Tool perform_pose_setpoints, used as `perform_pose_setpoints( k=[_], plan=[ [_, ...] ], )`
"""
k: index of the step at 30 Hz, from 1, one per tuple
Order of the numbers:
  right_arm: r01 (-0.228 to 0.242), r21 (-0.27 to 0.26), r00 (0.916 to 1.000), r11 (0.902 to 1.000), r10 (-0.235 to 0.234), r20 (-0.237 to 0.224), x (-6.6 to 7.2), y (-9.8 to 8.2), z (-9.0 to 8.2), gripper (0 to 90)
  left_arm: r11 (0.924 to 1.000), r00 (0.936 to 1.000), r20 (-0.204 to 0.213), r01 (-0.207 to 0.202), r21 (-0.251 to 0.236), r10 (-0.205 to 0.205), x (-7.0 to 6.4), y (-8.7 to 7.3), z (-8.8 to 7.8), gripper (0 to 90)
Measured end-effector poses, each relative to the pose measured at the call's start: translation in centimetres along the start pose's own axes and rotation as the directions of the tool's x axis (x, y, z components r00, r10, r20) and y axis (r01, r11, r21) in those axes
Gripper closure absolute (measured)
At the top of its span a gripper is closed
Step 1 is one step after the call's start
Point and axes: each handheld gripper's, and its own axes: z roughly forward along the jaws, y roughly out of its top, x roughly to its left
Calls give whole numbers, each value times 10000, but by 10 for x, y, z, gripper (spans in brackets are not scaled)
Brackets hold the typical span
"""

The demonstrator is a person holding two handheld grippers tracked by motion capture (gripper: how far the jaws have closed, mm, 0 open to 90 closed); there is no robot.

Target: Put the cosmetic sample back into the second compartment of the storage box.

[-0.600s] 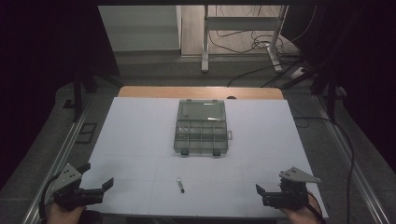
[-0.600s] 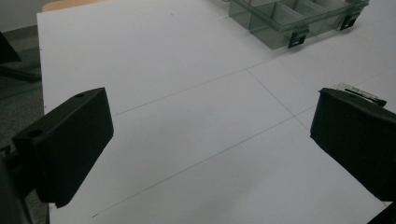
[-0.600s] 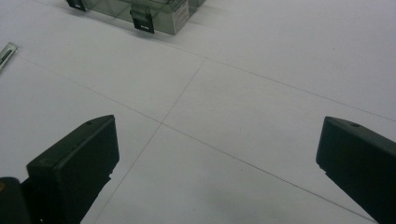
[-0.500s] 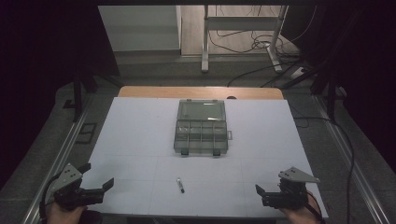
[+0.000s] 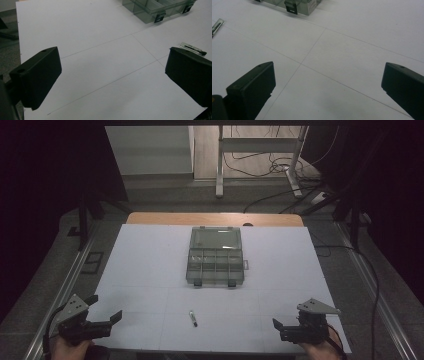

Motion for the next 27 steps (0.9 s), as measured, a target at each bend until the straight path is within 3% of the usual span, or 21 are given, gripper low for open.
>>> perform_pose_setpoints(
  k=[10, 14, 27],
  plan=[
    [-92, -33, 9995, 10000, 91, -303, 0, 2, 2, 0, 10000, 10000, 21, -68, -22, 68, 0, 0, 0, 8],
    [78, -129, 9990, 9999, -83, -433, 2, 5, 3, 0, 10000, 10000, 27, -25, -38, 25, 0, 0, -1, 8],
    [285, -264, 9907, 9992, -317, -1323, 10, 13, 14, 0, 10000, 9999, 107, -75, 5, 75, 0, 0, 0, 9]
  ],
)
